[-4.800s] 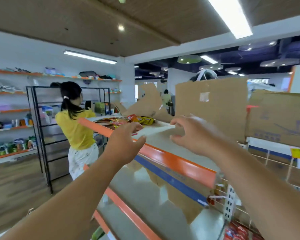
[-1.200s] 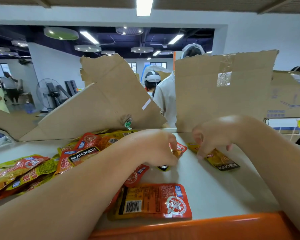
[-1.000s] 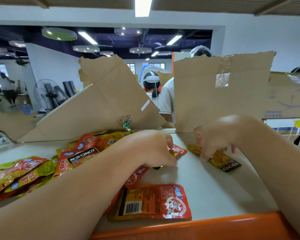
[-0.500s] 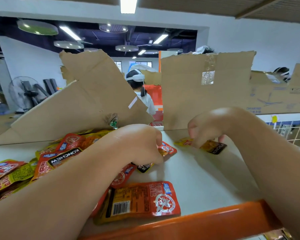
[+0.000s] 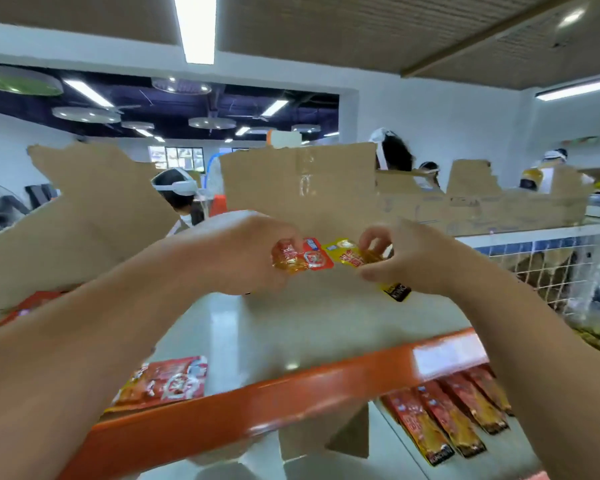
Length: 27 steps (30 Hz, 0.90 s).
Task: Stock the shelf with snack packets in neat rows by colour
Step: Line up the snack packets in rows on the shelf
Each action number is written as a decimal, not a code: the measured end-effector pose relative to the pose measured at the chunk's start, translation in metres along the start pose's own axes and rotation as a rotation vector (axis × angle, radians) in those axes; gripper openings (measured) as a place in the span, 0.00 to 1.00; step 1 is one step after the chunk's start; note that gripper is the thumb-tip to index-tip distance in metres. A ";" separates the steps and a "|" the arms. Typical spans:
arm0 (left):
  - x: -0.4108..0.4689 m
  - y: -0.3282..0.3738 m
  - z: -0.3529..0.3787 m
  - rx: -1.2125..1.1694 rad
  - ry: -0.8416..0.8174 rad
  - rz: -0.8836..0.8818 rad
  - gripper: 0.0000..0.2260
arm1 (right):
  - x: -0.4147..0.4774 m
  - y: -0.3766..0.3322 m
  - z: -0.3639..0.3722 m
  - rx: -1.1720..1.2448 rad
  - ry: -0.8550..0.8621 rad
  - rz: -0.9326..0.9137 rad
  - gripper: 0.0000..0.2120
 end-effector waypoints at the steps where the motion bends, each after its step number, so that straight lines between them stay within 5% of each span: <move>1: 0.005 0.019 0.000 -0.026 0.026 0.013 0.15 | -0.015 0.013 -0.012 0.026 0.031 0.002 0.11; 10: 0.042 0.232 0.050 -0.431 0.214 0.143 0.23 | -0.165 0.156 -0.103 -0.004 0.223 0.201 0.13; 16: 0.032 0.342 0.098 -0.698 0.149 0.118 0.25 | -0.256 0.242 -0.129 -0.085 0.299 0.299 0.15; 27: 0.034 0.419 0.190 -0.807 0.130 0.000 0.21 | -0.297 0.342 -0.102 -0.008 0.282 0.385 0.13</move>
Point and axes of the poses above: each hand's wrist, its own x-axis towards the middle knuckle, its own z-axis out of the palm, y = z × x, the point moved 3 cm from there along x, towards the middle knuckle, and after that the axes turned 2 degrees about -y, right-handed, at the moved point
